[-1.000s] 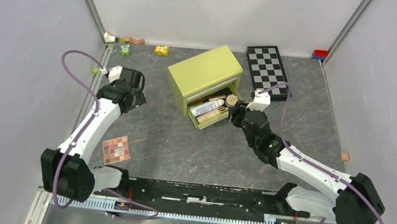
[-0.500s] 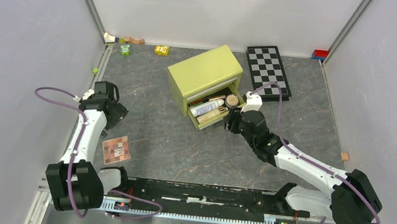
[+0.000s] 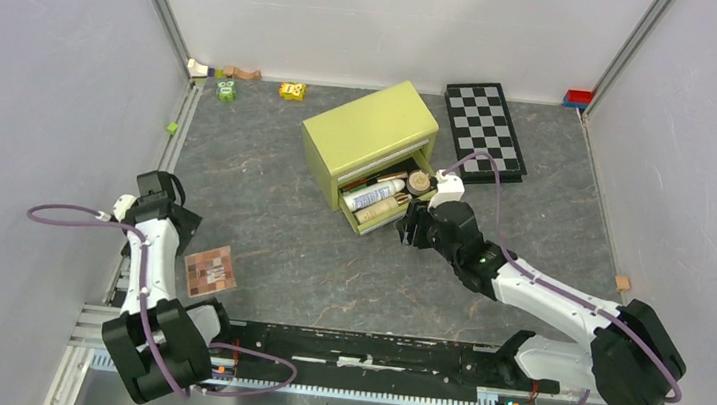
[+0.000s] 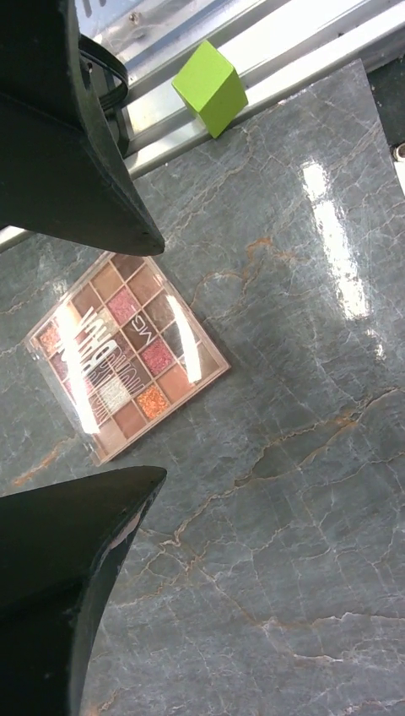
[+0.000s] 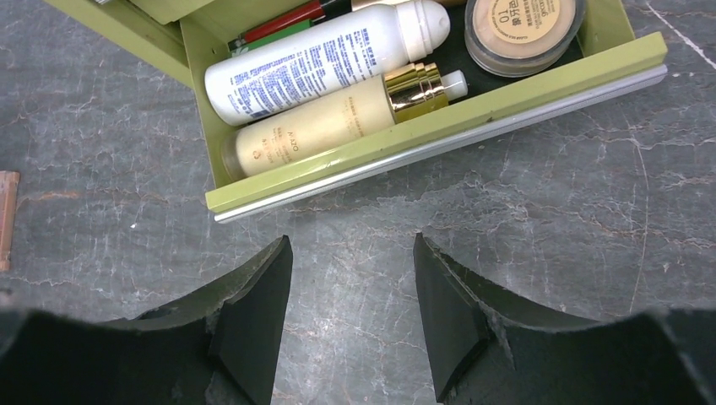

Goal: Organize the makeup
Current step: Move the makeup to the center of the board.

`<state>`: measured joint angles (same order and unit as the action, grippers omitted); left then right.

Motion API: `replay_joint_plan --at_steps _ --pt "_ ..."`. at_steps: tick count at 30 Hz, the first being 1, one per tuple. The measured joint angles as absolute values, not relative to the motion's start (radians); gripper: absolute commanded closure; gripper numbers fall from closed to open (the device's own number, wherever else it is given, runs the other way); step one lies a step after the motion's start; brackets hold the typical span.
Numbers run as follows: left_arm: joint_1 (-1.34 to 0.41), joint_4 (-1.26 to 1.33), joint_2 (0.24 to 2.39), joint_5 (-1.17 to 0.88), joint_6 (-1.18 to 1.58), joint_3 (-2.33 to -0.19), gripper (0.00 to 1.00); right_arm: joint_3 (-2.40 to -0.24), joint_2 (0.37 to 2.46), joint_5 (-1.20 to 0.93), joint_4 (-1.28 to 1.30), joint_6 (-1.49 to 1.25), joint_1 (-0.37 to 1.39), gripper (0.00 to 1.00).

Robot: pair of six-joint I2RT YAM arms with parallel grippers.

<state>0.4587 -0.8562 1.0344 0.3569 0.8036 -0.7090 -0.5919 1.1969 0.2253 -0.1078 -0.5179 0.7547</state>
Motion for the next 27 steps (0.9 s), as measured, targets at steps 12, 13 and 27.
replay_joint_plan --at_steps 12,13,27 --pt "0.472 -0.709 1.078 0.321 0.804 -0.587 0.0 -0.592 1.232 0.157 -0.111 -0.516 0.743 0.38" --pt "0.473 -0.699 1.078 0.312 0.805 -0.577 0.0 -0.592 1.234 0.154 -0.112 -0.516 0.742 0.38" --pt "0.479 -0.577 1.066 0.249 0.812 -0.522 0.0 -0.591 1.245 0.105 -0.118 -0.518 0.728 0.38"
